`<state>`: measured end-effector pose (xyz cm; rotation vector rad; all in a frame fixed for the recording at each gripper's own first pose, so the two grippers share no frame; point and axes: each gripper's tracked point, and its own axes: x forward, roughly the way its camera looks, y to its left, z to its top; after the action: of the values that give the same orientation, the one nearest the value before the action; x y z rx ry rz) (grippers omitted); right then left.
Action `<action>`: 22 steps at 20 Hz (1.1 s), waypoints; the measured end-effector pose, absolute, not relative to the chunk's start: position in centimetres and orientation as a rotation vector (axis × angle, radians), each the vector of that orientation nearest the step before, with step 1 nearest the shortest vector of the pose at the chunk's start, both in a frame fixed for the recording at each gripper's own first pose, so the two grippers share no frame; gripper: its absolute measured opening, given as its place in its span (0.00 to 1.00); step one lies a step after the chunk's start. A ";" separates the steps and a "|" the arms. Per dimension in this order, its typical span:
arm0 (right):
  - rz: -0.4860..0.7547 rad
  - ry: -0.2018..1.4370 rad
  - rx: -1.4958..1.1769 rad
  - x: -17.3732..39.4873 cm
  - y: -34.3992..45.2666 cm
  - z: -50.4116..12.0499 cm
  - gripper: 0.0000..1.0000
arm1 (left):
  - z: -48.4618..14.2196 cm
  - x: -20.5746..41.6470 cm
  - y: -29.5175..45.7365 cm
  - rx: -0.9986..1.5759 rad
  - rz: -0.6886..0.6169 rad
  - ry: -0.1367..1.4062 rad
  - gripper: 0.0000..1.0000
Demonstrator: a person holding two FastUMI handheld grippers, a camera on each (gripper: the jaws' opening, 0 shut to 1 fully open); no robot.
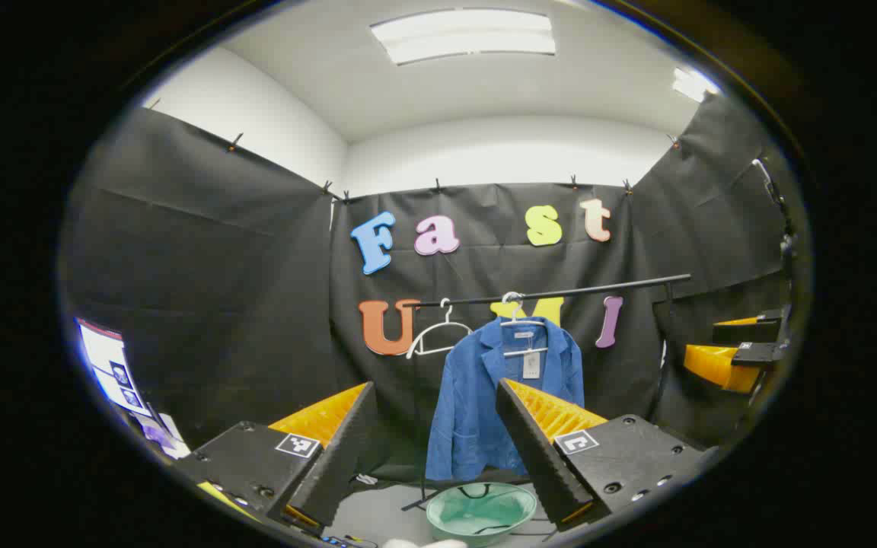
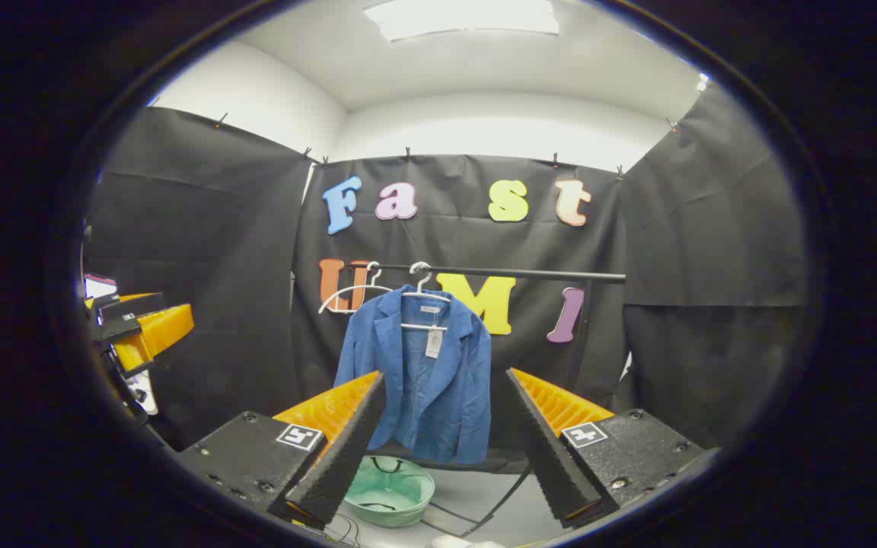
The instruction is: Grasp the clothes on the hanger with both hands and then place them into the laundry hamper below.
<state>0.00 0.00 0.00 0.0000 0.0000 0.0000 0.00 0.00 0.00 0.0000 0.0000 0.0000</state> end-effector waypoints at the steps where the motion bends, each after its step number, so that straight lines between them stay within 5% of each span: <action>1: 0.003 0.001 0.004 0.0 0.2 -0.1 0.97 | -0.1 0.0 0.1 -0.007 -0.001 0.005 0.99; 17: -0.041 0.038 0.015 0.2 0.4 -1.9 0.99 | -1.6 0.1 1.2 0.008 -0.013 0.052 0.98; 22: -0.041 0.050 0.007 4.2 -1.0 -2.1 1.00 | -2.1 3.1 -0.3 0.002 -0.025 0.054 0.98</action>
<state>4.17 -1.04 -2.07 0.0073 0.0498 -0.0409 3.07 -0.25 -2.12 0.0018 0.0535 -0.0249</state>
